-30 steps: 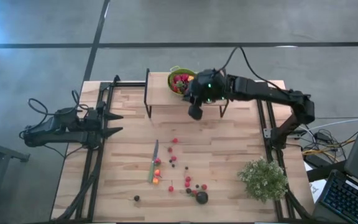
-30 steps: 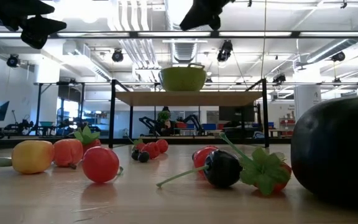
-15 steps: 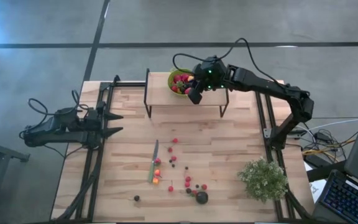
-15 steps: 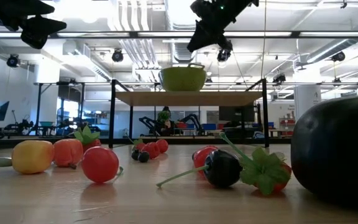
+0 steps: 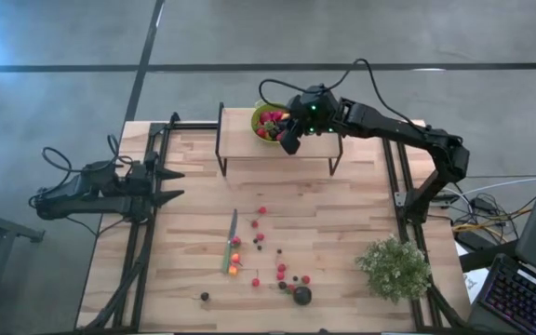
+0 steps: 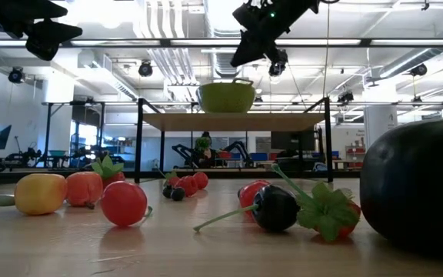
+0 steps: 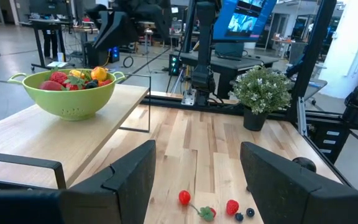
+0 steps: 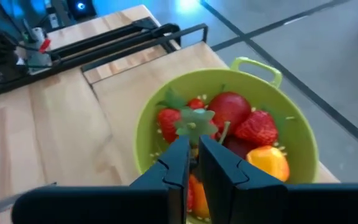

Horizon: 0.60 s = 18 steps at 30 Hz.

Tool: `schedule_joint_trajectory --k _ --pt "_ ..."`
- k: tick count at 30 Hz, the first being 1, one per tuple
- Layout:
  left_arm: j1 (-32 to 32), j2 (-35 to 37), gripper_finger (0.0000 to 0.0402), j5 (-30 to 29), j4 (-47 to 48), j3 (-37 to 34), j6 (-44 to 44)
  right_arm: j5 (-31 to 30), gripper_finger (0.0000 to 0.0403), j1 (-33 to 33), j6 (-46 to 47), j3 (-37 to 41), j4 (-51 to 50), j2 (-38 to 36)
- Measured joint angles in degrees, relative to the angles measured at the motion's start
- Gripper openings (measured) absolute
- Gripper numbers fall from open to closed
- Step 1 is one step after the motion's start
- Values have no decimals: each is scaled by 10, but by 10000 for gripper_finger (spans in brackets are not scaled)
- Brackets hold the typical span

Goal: Pick & Place Fruit
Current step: Put the blueberry into the green colander on the shelf

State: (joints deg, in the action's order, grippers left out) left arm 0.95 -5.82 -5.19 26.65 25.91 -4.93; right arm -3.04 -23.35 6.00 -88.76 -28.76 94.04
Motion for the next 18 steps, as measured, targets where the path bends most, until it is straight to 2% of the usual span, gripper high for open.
schedule_joint_trajectory --k 8,12,18 --pt "0 0 241 0 0 0 0 18 33 12 24 0 -17 0" --pt "0 0 241 0 0 0 0 42 33 55 -2 0 -44 -1" --pt "0 0 241 0 0 0 0 30 33 142 -11 1 -100 -1"
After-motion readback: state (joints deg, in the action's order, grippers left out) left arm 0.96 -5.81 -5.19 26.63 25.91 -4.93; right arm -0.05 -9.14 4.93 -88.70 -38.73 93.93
